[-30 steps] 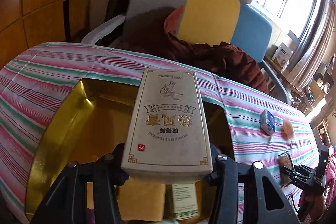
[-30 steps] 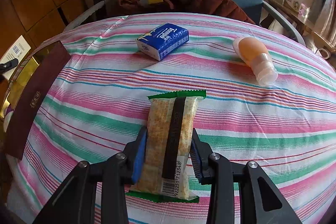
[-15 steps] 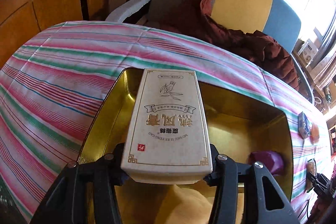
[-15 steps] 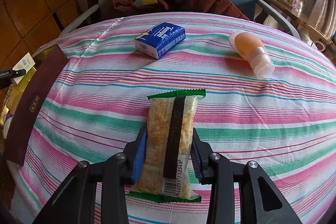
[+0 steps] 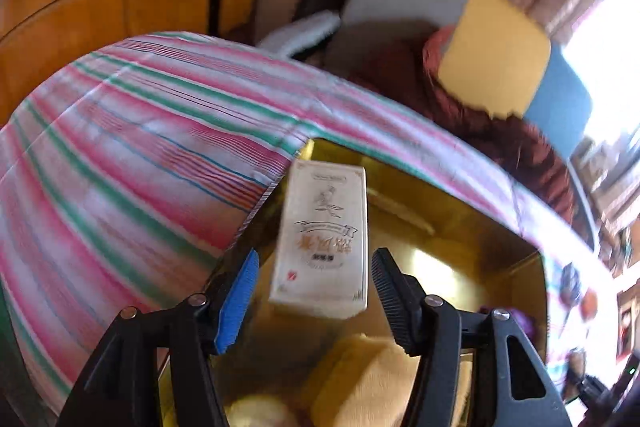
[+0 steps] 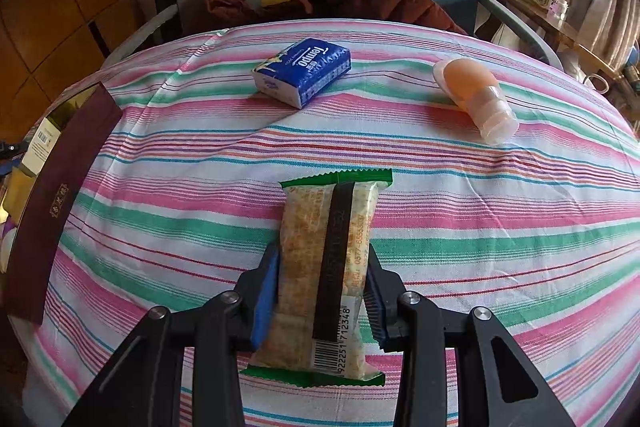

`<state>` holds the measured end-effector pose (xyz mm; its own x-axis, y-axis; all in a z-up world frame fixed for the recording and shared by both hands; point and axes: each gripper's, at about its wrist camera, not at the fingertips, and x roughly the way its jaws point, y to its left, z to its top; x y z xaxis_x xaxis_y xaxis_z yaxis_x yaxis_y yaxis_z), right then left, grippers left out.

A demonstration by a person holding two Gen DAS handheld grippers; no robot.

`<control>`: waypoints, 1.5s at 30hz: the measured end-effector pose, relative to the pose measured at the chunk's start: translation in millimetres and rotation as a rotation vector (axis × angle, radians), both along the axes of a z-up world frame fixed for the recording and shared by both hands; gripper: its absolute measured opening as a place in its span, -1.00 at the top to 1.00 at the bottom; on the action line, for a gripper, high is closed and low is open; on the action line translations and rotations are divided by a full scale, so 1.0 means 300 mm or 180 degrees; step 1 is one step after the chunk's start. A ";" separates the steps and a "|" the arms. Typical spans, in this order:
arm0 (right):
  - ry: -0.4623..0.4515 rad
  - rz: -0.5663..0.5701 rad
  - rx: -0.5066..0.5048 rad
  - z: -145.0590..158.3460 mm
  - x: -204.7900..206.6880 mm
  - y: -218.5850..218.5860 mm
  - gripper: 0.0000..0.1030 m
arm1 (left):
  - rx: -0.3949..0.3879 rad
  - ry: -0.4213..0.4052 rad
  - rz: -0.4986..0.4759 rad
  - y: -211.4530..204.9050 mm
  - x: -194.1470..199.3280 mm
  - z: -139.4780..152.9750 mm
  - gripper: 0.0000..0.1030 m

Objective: Organize objects

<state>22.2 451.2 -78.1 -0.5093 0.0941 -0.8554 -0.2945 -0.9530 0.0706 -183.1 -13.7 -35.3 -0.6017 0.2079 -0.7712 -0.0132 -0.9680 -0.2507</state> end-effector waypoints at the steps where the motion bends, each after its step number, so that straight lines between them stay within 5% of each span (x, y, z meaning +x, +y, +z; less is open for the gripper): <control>1: -0.0007 0.0012 0.0004 0.003 -0.001 -0.012 0.24 | 0.0061 0.0058 0.0059 -0.014 0.027 0.010 -0.16; 8: 0.0023 0.0188 -0.0166 0.038 -0.042 -0.140 0.27 | 0.0419 0.0195 0.0039 -0.036 0.229 -0.004 -0.16; 16: 0.0362 0.0510 -0.0485 0.204 -0.170 -0.350 0.27 | 0.0542 0.0114 -0.0229 0.015 0.333 -0.043 -0.16; 23: 0.0409 0.1087 -0.0441 0.297 -0.380 -0.665 0.27 | 0.0450 0.0221 -0.0318 0.037 0.411 -0.026 -0.16; 32: 0.0078 0.1434 -0.0205 0.223 -0.638 -0.967 0.27 | 0.0469 0.0237 -0.0244 -0.021 0.439 -0.019 -0.16; 41: -0.0092 0.1231 -0.0487 0.127 -0.805 -1.045 0.26 | 0.0594 0.0199 -0.0104 -0.086 0.427 -0.025 -0.16; 45: -0.0103 0.1082 -0.0817 0.080 -0.849 -1.055 0.10 | 0.0608 0.0175 -0.0103 -0.087 0.426 -0.029 -0.16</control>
<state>-232.5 134.6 -54.2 -0.4471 -0.2928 -0.8452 0.0274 -0.9490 0.3142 -55.3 -39.7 -44.1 -0.6324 0.3671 -0.6821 -0.0622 -0.9018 -0.4277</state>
